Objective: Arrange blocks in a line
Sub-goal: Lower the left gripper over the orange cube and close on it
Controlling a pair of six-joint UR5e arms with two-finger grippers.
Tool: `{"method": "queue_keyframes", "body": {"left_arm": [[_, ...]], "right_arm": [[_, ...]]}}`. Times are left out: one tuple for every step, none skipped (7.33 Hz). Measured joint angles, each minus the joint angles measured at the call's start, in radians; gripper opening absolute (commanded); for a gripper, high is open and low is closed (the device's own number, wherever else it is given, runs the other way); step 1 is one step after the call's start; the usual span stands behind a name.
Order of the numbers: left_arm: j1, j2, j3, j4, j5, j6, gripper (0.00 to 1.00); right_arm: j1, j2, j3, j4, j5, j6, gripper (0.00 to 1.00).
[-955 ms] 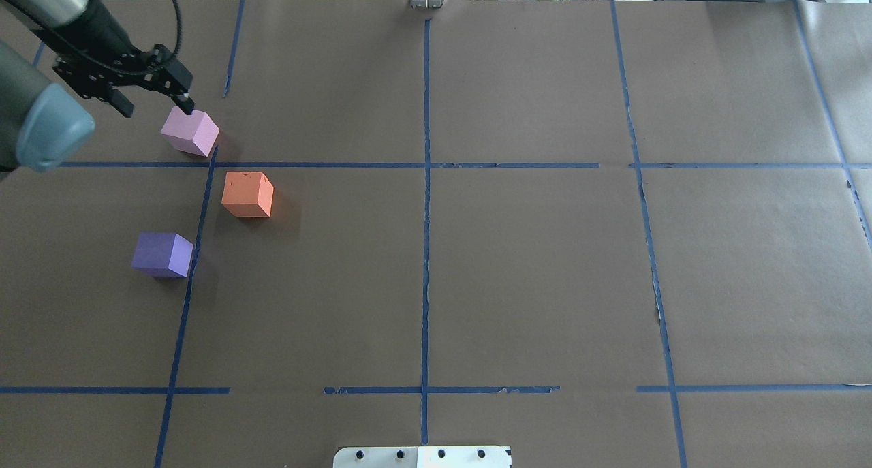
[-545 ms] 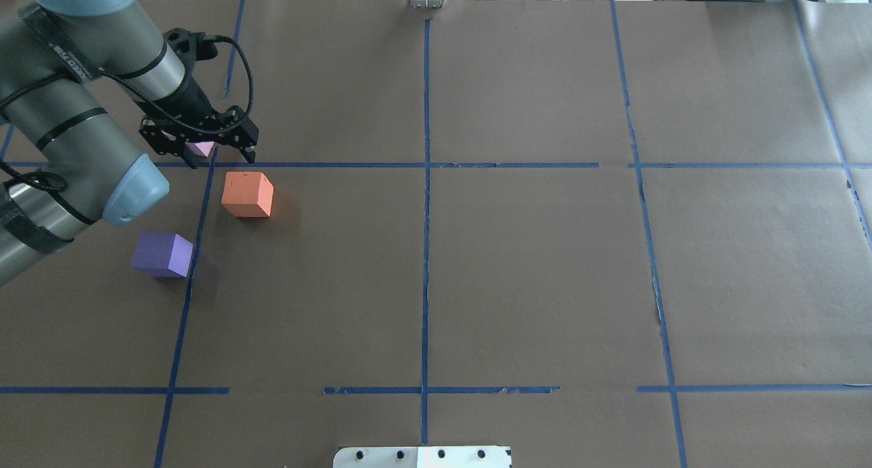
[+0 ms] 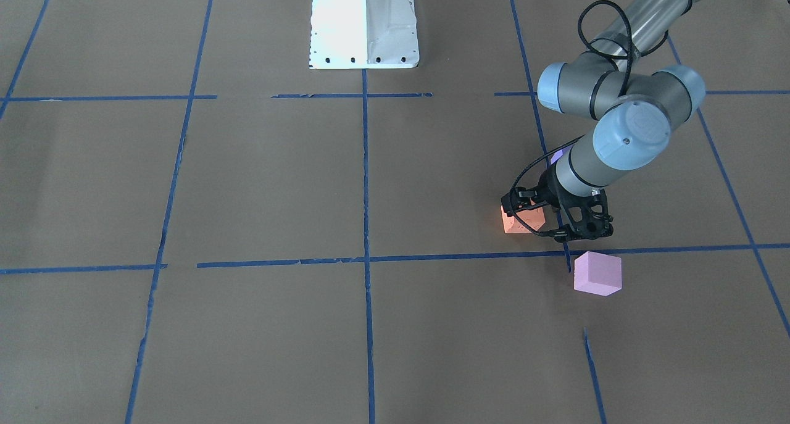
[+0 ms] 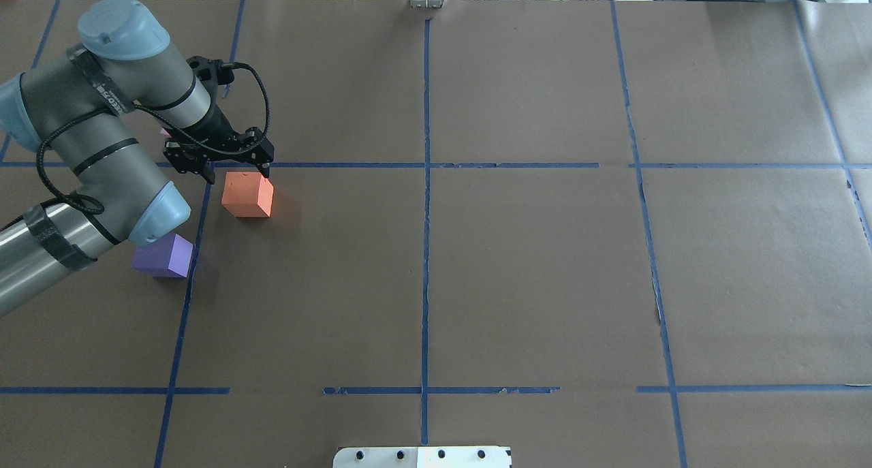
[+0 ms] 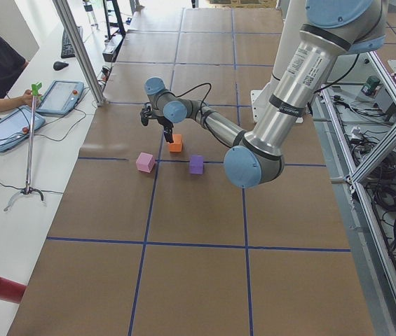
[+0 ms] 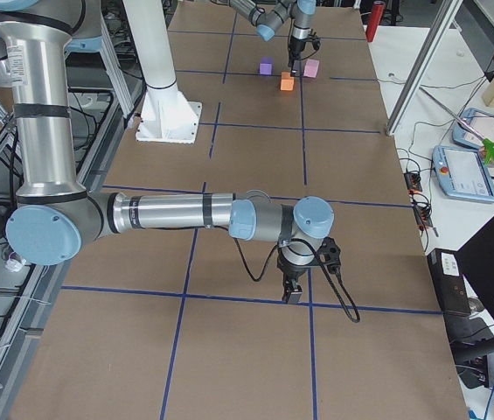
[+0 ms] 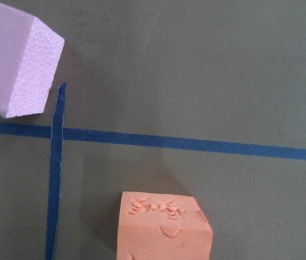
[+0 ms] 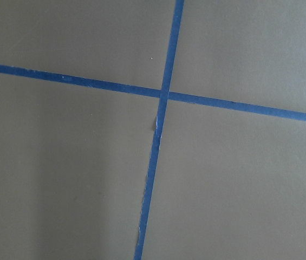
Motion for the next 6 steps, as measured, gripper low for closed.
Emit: {"method": "queue_keyframes", "body": {"left_arm": [[0.012,0.0,0.009,-0.018,0.011,-0.009,1.0],[0.023,0.001,0.013,-0.026,0.015,-0.013,1.0],[0.033,0.004,0.016,-0.031,0.018,-0.014,1.0],[0.04,0.007,0.021,-0.039,0.022,-0.015,1.0],[0.046,0.01,0.026,-0.048,0.033,-0.016,1.0],[0.052,0.012,0.031,-0.056,0.042,-0.017,1.0]], "right_arm": [[0.0,0.0,0.0,0.0,0.0,0.0,1.0],[0.0,0.0,0.0,0.0,0.0,0.0,1.0],[0.0,0.0,0.0,0.0,0.0,0.0,1.0],[0.0,0.0,0.0,0.0,0.0,0.001,1.0],[0.0,0.0,0.001,0.0,0.0,0.001,1.0],[0.0,0.0,0.001,0.0,0.0,0.001,1.0]]}}
